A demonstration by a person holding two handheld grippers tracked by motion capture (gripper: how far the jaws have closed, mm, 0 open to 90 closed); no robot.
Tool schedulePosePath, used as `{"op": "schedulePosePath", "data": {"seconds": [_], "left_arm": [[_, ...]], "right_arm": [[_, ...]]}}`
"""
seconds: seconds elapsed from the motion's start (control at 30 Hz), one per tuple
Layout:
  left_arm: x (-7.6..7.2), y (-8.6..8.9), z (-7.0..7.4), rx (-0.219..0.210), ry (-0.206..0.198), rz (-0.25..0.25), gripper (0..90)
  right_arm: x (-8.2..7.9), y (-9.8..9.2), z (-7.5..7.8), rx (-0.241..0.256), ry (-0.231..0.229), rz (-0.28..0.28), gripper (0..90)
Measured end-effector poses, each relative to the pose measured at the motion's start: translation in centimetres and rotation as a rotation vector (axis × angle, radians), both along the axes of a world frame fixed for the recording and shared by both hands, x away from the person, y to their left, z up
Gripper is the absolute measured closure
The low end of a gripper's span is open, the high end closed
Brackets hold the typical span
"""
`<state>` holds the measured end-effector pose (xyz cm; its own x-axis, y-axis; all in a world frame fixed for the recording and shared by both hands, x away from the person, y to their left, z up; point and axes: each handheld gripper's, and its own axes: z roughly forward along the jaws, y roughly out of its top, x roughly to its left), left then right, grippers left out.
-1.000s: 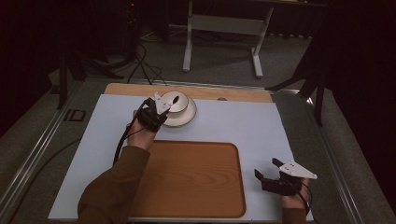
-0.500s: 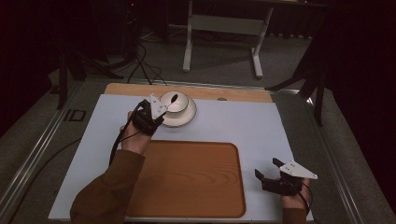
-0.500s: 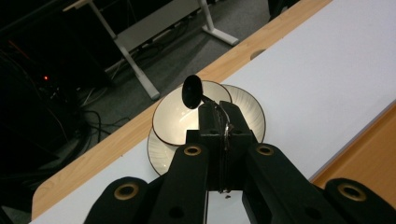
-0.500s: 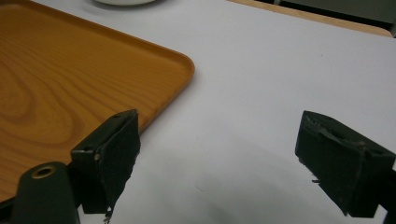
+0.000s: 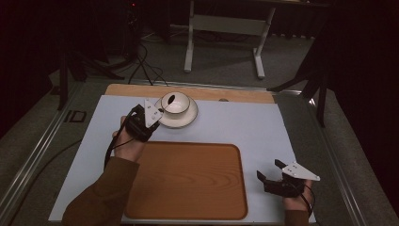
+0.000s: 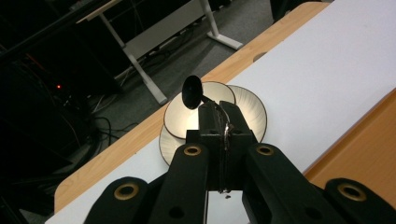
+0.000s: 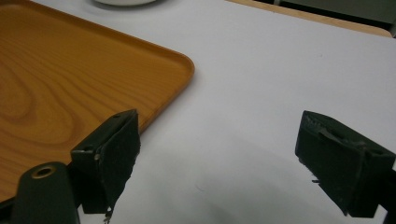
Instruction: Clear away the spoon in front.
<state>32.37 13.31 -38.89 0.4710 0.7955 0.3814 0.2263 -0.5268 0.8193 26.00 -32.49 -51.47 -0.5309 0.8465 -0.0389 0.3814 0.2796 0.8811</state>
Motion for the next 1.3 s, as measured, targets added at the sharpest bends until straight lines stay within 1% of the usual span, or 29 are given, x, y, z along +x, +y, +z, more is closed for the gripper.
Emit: {"op": "schedulePosePath", "data": {"seconds": [0.17,0.27,0.33,0.37,0.43,0.93,1.0,1.3], "left_arm": [[-0.6,0.5,-0.3,0.009,0.001,0.008,89.3],[-1.0,0.9,-0.6,0.005,0.002,0.015,89.3],[-1.5,1.4,-0.9,-0.007,0.005,0.020,89.3],[-1.5,1.4,-0.9,-0.007,0.005,0.020,89.3],[-2.0,1.7,-1.3,-0.012,0.007,0.026,89.3],[-3.3,3.0,-2.8,-0.023,0.025,0.038,89.3],[-3.4,3.2,-3.0,-0.013,0.024,0.038,89.3],[-4.3,3.8,-3.8,-0.022,0.031,0.044,89.3]], "right_arm": [[0.0,0.0,0.0,0.002,-0.001,-0.002,13.8],[0.0,0.0,0.0,0.000,-0.001,-0.001,13.8],[0.0,0.0,0.0,-0.001,-0.003,0.002,13.8],[0.0,0.0,0.0,-0.001,-0.003,0.002,13.8],[0.0,0.0,0.0,-0.001,-0.004,0.002,13.8],[-0.1,0.0,0.0,0.001,-0.004,0.000,13.8],[-0.1,0.0,0.0,0.002,-0.004,-0.001,13.8],[-0.1,0.0,0.1,0.002,-0.007,0.000,13.8]]}}
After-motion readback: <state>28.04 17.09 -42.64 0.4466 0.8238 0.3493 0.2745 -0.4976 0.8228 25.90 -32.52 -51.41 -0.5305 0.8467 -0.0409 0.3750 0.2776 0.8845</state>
